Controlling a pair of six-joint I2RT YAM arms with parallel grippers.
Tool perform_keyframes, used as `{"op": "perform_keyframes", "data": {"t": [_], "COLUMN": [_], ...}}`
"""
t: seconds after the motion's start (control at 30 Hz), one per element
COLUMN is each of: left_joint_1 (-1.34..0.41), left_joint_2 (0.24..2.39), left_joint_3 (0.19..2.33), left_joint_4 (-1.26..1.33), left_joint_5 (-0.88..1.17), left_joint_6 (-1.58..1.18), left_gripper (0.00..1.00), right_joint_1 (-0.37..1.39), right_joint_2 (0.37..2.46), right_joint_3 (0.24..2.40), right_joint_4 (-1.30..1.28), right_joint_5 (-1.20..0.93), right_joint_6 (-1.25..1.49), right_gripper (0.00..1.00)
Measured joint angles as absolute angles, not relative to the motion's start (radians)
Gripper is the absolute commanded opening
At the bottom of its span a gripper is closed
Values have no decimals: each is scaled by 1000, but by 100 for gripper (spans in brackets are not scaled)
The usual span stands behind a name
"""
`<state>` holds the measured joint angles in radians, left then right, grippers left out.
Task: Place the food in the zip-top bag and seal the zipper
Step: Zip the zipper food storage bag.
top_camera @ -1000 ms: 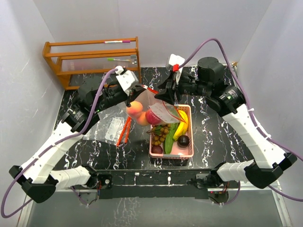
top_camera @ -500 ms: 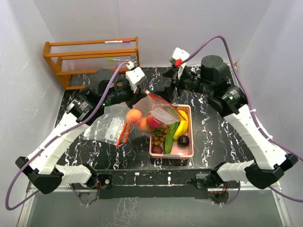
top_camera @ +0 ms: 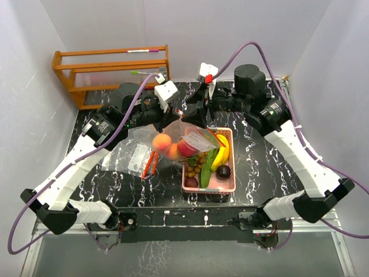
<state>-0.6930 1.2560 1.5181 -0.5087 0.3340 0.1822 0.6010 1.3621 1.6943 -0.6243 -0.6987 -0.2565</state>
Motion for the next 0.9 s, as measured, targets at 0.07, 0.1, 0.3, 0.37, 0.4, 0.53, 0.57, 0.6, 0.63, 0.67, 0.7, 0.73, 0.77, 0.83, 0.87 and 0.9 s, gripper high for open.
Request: {"op": "perform_keyframes", "data": {"t": [0.07,0.1,0.3,0.37,0.4,0.53,0.57,0.6,0.63,0.67,0.7,0.73,0.77,0.83,0.87,0.9], "left_joint_1": [-693,-693,-693,-693,-693,-693,-693,-693,-693,-693,-693,-693,-693,-693,-693,-693], "left_joint_2": [1261,1261,1261,1261,1261,1261,1261,1261,1261,1261,1261,1261,1261,1261,1261,1261], "left_joint_3": [1527,1527,1527,1527,1527,1527,1527,1527,1527,1527,1527,1527,1527,1527,1527,1527], "left_joint_4": [-510,-510,-510,-510,-510,-510,-510,-510,-510,-510,-511,-513,-514,-513,-513,-513], "left_joint_5": [332,332,329,329,329,329,329,329,329,328,328,328,328,328,328,328], "left_joint_6": [179,177,170,168,167,163,163,163,163,163,162,162,161,159,159,159], "left_gripper": [0,0,0,0,0,0,0,0,0,0,0,0,0,0,0,0], "right_joint_1": [602,604,624,634,639,663,669,675,678,684,687,688,690,693,693,693], "right_joint_2": [1362,1362,1362,1363,1363,1363,1362,1361,1360,1360,1360,1360,1360,1360,1360,1360], "right_joint_3": [1692,1692,1692,1691,1690,1673,1661,1645,1629,1616,1607,1604,1602,1602,1602,1602], "right_joint_4": [-624,-625,-617,-607,-602,-583,-571,-561,-552,-549,-547,-549,-548,-547,-547,-547], "right_joint_5": [-719,-729,-751,-746,-738,-701,-692,-682,-673,-662,-653,-641,-630,-614,-607,-603], "right_joint_6": [-257,-256,-249,-237,-233,-219,-213,-208,-204,-201,-199,-197,-194,-188,-185,-183], "right_gripper": [63,59,46,46,46,47,47,47,46,45,43,41,41,38,37,36]}}
